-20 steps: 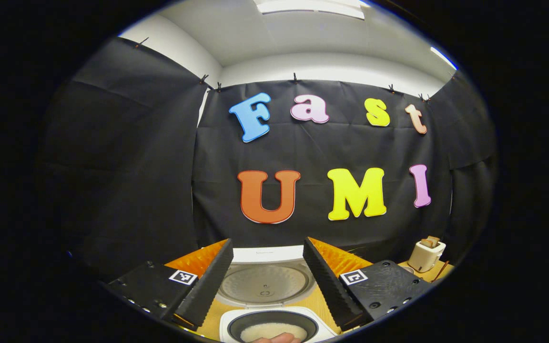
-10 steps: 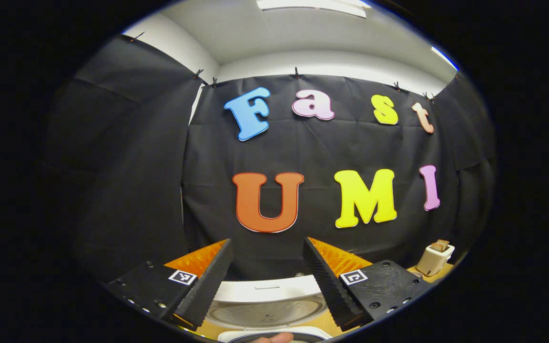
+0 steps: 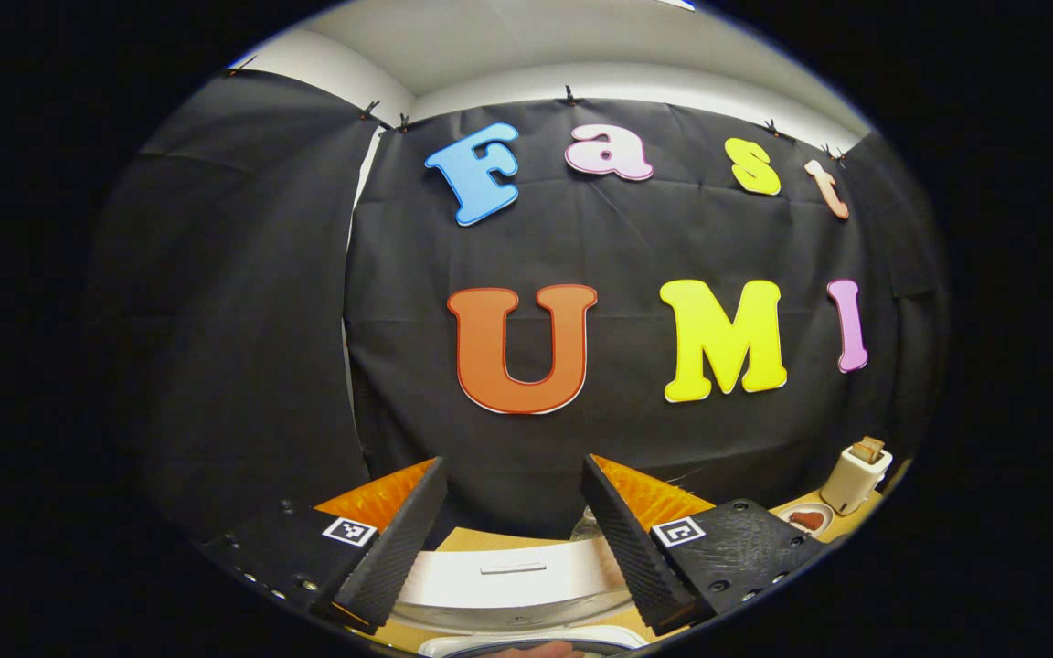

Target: Close the left gripper, press the button to open the rice cooker; take a wooden spoon from the chopstick holder with the right hand, scoop a spoonful of rice and pour it into the rice cooker, then put the wooden spoon back into the chopstick holder.

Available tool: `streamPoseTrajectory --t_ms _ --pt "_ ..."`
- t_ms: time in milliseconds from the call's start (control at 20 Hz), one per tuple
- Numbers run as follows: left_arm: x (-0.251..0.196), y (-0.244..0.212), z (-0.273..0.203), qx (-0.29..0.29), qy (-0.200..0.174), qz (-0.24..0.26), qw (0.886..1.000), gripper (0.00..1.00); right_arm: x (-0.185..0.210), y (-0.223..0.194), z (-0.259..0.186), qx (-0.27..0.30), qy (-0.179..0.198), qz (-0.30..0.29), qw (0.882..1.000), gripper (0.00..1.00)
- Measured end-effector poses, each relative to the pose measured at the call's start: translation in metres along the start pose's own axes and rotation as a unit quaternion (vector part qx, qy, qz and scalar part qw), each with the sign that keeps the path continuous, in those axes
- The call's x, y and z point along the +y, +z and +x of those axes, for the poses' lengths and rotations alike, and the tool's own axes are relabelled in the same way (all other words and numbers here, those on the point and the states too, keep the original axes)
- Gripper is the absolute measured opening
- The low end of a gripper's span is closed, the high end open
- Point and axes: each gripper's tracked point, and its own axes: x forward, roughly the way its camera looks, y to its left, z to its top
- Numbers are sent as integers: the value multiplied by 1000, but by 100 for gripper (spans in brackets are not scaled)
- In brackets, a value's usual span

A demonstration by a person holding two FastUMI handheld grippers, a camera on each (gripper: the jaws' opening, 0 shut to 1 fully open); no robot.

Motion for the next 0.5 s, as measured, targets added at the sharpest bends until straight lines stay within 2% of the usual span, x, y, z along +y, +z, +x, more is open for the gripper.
streamPoseTrajectory --t_ms 100,150,200,250,300,500 --pt "4 -15 -2 24 5 0 1000 95 1 4 -9 -6 -3 -3 1000 96" --pt "3 -11 -4 20 2 -17 1000 96 1 7 -15 -11 -6 -6 1000 96" --pt "4 -13 -5 29 9 -25 999 96 2 8 -20 -14 -8 -8 1000 92" --pt "8 -15 -8 34 23 -16 999 96 3 10 -25 -17 -9 -9 1000 96" --pt "7 -20 -13 37 24 -18 999 98 5 10 -31 -19 -8 -10 1000 96" --pt "1 -22 -39 55 14 -22 998 99 12 12 -54 -23 -1 -23 999 96"
